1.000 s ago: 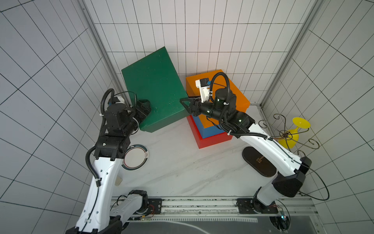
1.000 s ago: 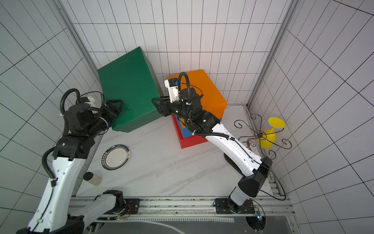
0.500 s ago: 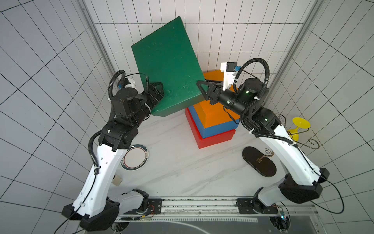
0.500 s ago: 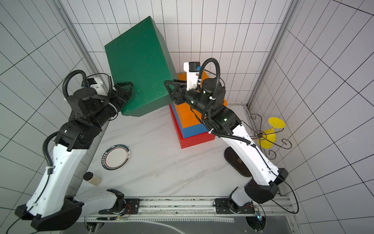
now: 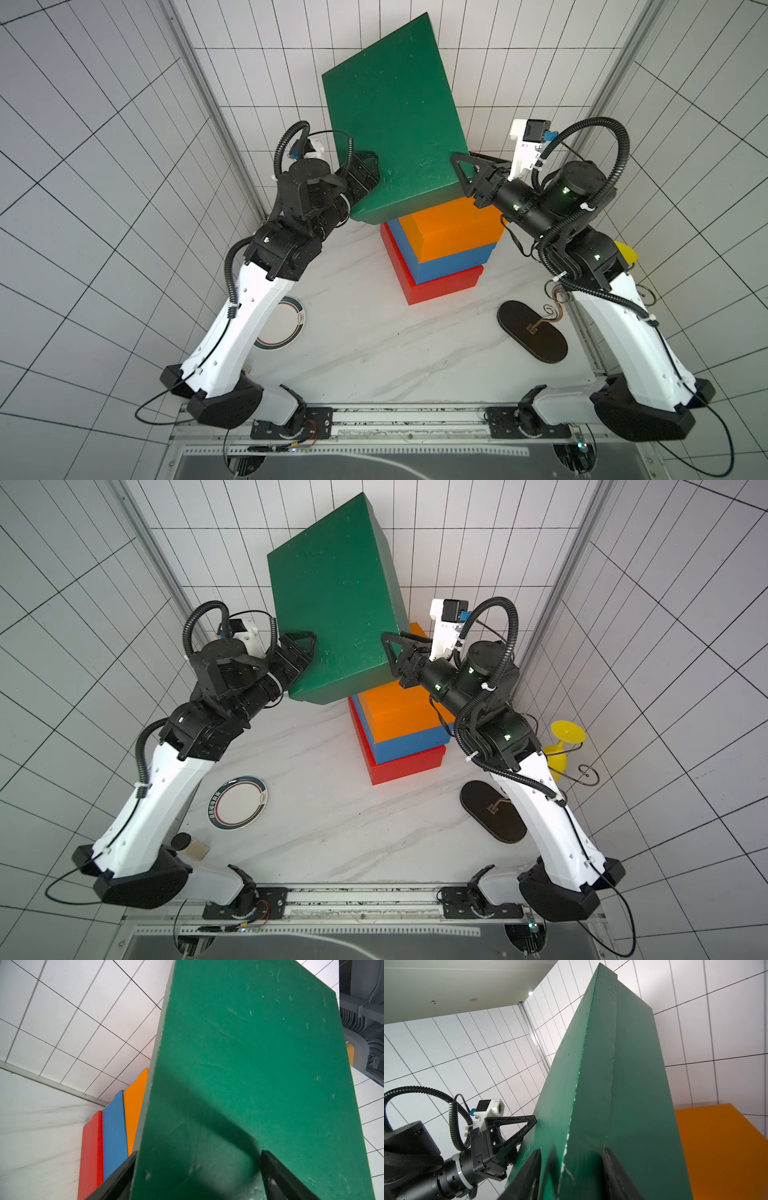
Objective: Stack the shoeboxes
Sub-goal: Place the shoebox at the shoebox.
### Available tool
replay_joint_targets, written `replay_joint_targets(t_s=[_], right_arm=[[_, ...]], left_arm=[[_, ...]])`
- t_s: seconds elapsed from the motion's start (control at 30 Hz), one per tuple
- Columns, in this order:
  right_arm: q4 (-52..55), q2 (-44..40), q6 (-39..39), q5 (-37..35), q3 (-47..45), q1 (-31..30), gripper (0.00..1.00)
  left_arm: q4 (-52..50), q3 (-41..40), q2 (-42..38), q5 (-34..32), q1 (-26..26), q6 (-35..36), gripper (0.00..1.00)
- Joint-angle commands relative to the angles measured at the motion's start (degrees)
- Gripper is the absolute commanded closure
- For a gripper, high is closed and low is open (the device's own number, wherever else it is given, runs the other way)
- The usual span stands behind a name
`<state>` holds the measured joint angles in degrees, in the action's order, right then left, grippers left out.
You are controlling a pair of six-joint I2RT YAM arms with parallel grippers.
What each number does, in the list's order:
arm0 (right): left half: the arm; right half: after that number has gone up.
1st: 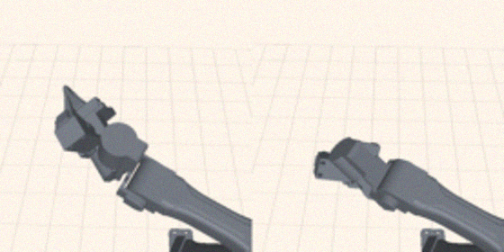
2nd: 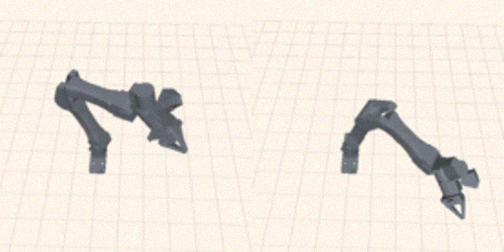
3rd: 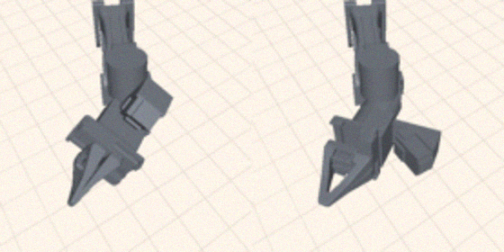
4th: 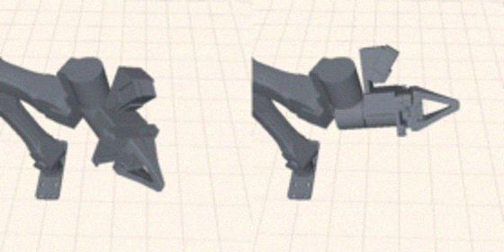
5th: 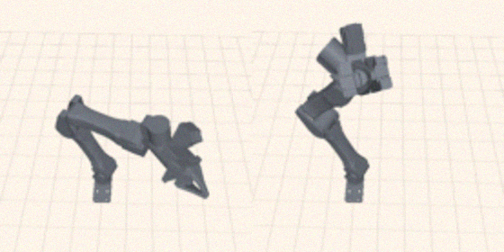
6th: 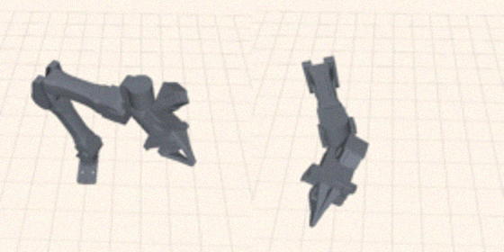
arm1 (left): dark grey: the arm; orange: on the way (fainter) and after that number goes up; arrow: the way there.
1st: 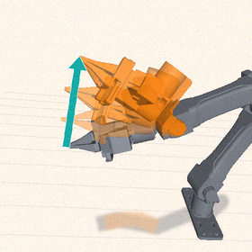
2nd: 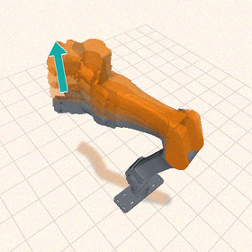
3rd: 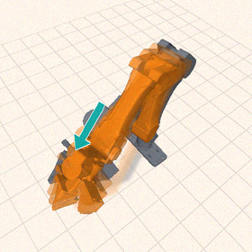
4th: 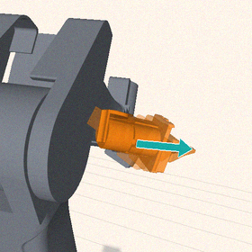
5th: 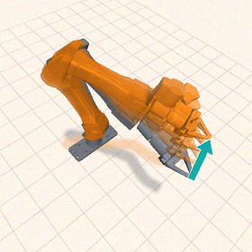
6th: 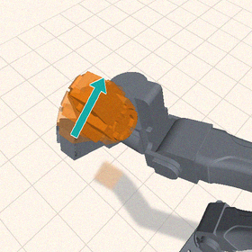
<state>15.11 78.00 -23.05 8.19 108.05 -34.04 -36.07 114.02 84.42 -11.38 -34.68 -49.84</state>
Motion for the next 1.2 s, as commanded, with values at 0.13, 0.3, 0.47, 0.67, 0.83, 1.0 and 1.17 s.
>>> replay_joint_targets(t_s=[0.13,0.3,0.47,0.67,0.83,1.0,1.17], right_arm=[[4.3,1.7,-0.9,21.2,-7.7,2.1,0.54],[2.8,1.4,-2.8,26.0,-11.5,7.8,0.56],[-1.1,0.6,-5.0,29.6,-14.4,12.7,0.56],[-5.1,-0.4,-9.1,34.0,-17.8,18.6,0.55],[-7.3,-0.2,-11.4,36.6,-19.0,21.7,0.55],[-9.4,0.1,-14.1,38.8,-18.9,23.4,0.51],[-9.5,-0.8,-14.9,38.7,-19.2,24.2,0.40]], left_arm=[[7.2,7.6,9.5,12.0,-8.0,-0.8,0.15],[7.0,11.5,13.6,12.1,-9.1,-0.7,0.16],[7.0,13.9,16.8,12.5,-9.5,-0.8,0.16],[7.3,16.4,19.5,13.7,-9.7,-1.9,0.16],[7.7,17.4,19.6,13.5,-10.0,-2.2,0.16],[7.8,18.3,19.0,13.5,-10.6,-2.5,0.15],[7.6,18.1,18.8,13.4,-11.2,-2.8,0.14]])
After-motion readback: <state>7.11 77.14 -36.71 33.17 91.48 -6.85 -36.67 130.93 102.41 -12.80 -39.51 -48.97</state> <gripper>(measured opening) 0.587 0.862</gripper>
